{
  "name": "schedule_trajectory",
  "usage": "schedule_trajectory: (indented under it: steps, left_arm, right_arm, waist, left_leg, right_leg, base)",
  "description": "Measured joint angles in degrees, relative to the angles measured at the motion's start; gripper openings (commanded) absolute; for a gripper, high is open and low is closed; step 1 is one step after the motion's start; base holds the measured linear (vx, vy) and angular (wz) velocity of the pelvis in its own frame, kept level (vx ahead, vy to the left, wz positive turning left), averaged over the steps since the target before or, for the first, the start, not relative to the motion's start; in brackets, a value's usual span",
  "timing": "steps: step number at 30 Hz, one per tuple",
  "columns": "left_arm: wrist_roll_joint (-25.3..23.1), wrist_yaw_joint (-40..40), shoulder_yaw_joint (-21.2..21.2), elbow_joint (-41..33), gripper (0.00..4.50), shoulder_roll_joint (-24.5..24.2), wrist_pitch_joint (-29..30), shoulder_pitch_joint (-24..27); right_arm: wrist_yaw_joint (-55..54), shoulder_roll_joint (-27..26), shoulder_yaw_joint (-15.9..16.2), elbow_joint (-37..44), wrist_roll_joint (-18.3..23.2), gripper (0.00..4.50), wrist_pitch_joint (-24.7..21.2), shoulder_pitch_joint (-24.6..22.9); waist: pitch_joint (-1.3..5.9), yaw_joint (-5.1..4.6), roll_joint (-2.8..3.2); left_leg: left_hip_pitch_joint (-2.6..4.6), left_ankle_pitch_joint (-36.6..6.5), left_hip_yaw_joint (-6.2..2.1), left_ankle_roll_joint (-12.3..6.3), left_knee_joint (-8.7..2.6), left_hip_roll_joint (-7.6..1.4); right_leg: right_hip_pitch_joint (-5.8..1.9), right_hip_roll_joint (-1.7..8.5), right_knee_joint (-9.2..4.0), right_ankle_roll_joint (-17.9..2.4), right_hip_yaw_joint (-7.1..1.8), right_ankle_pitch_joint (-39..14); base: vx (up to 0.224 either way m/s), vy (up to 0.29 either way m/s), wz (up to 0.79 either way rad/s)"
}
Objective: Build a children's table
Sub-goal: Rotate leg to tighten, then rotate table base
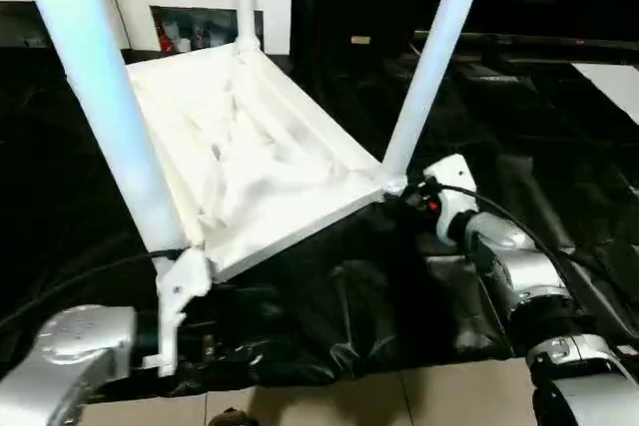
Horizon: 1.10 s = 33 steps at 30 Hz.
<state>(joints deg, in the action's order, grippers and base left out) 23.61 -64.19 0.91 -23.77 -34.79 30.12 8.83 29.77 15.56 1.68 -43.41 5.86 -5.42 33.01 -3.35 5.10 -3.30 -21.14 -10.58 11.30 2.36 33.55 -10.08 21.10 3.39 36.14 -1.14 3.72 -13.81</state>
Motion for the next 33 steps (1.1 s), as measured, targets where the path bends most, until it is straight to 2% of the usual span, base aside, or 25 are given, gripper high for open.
schedule_trajectory:
  steps: [5, 10, 14, 18, 20, 22, 25, 28, 30, 33]
  left_arm:
    - [3.08, -2.26, 2.92, -0.67, 4.25, -3.78, 0.89, 2.72]
    - [3.94, -5.97, 5.32, 1.14, 4.47, -6.07, -0.5, 6.19]
    - [4.09, -8.79, 8.73, 8.65, 4.47, -8.53, -3.12, 8.54]
    - [4.34, -10.62, 13.67, 10.98, 4.47, -11.52, -3.91, 12.56]
    - [4.88, -11.31, 16.76, 11.29, 4.47, -12.56, -4.03, 14.21]
    - [5.37, -11.87, 18.11, 11.76, 4.47, -13.43, -3.84, 14.29]
    - [6.77, -12.08, 23.05, 13.18, 4.47, -16.12, -2.42, 11.92]
    - [8.84, -9.04, 25.94, 14.76, 4.47, -15.96, -3.12, 4.34]
    - [9.38, -6.73, 26.08, 15.67, 4.47, -14.85, -4.07, 0.6]
    - [9.98, -3.82, 22.45, 15.55, 4.47, -10.98, -3.87, -4.78]
  right_arm:
    - [-3.47, 0.69, -1.35, -4.77, -0.88, 3.17, 2.31, 2.37]
    - [-2.28, 0.78, -1.44, -4.55, -0.82, 3.17, 2.74, 2.17]
    - [3.61, 0.86, -1.04, -1.37, 0.38, 3.17, 3.1, -0.89]
    - [10.43, 1.57, 1.32, 3.81, 1.31, 3.17, 2.74, -4.78]
    - [12.22, 1.92, 1.8, 5.57, 1.59, 3.17, 2.17, -6.18]
    - [12.84, 2.19, 1.89, 5.89, 1.78, 3.17, 1.97, -6.56]
    - [13.26, 2.28, 1.9, 7.25, 1.86, 3.17, 1.91, -7.02]
    - [13.05, 2.18, 1.74, 7.8, 1.95, 3.17, 1.47, -7.28]
    - [12.33, 1.92, 1.73, 8.38, 1.95, 3.17, 1.03, -7.35]
    - [10.03, 0.59, 1.67, 7.86, 1.46, 3.17, 0.37, -6.88]
  waist:
    - [-0.01, -0.13, 0.03]
    - [0.0, -0.12, 0.03]
    - [0.01, -0.02, -0.02]
    - [0.0, 0.12, -0.04]
    - [0.0, 0.26, -0.04]
    - [-0.03, 0.48, -0.03]
    - [-0.05, 0.86, -0.15]
    - [-0.05, 1.5, -0.14]
    - [0.09, 1.5, -0.31]
    - [0.14, 1.4, -0.4]
  left_leg:
    - [0.0, 0.0, 0.02, 0.0, 0.0, 0.0]
    - [0.04, 0.0, 0.03, 0.01, -0.02, -0.01]
    - [0.04, -0.01, 0.03, 0.0, 0.01, -0.04]
    - [0.05, -0.01, 0.03, 0.0, 0.0, -0.05]
    - [0.12, -0.01, 0.03, 0.0, 0.0, -0.06]
    - [0.15, -0.01, 0.04, 0.01, 0.0, -0.06]
    - [0.23, 0.0, 0.03, 0.03, -0.02, -0.1]
    - [0.28, 0.0, 0.05, 0.03, 0.02, -0.08]
    - [0.26, 0.0, 0.07, 0.03, 0.07, -0.07]
    - [0.26, 0.02, 0.09, 0.06, 0.1, -0.06]
  right_leg:
    - [0.01, -0.01, 0.01, 0.0, -0.02, 0.0]
    - [0.01, -0.02, 0.01, 0.0, -0.03, 0.0]
    - [-0.02, -0.06, 0.0, 0.0, -0.04, 0.0]
    - [-0.02, -0.06, 0.0, 0.0, -0.04, 0.0]
    - [-0.07, -0.06, 0.0, 0.0, -0.04, 0.0]
    - [-0.1, -0.06, 0.01, 0.0, -0.05, 0.0]
    - [-0.13, -0.08, 0.08, -0.01, -0.02, 0.01]
    - [-0.23, -0.07, 0.08, -0.06, -0.05, 0.04]
    - [-0.26, -0.05, 0.08, -0.11, -0.07, 0.08]
    - [-0.23, -0.03, 0.1, -0.12, -0.07, 0.09]
  base:
    - [0.0, 0.0, 0.0]
    - [0.0, 0.0, 0.0]
    - [0.0, 0.0, 0.0]
    - [0.0, 0.0, 0.0]
    - [0.0, 0.0, 0.0]
    - [0.0, 0.0, 0.0]
    - [0.0, 0.0, 0.0]
    - [0.0, 0.0, 0.0]
    - [0.0, 0.0, 0.0]
    - [0.0, 0.0, 0.0]
